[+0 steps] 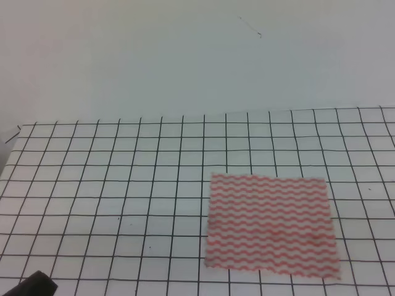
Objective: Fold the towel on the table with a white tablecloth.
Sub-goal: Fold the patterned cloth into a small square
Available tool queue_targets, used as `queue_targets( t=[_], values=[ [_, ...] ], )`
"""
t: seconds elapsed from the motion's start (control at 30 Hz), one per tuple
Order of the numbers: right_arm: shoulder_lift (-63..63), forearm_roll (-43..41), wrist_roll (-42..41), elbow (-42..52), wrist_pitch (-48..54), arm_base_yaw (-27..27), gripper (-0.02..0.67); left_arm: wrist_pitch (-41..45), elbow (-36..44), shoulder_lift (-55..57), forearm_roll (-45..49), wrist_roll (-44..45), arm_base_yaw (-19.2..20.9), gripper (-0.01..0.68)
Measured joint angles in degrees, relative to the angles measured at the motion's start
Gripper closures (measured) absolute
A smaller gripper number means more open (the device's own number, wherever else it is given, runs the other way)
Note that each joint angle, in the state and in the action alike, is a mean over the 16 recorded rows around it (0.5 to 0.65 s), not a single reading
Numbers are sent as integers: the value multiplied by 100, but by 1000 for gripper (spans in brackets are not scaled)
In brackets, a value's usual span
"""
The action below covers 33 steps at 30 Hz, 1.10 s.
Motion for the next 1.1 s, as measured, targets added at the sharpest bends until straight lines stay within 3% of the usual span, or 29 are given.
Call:
queue_targets(
  t=[0.17,0.63,0.87,1.1],
  values=[
    [603,-424,-162,-412,453,0,651,-51,-200,135,166,288,-12,673],
    [3406,-1077,-605,-1226,1129,158,651,-72,-477,1103,1013,-38,-174,673],
    [4706,-1067,-1040,-1500,1371,240,639,241,-939,2215,1284,-25,-239,673],
    [5746,-823,-1450,-1609,1445,264,573,751,-1526,3739,1297,352,-256,672]
  ],
)
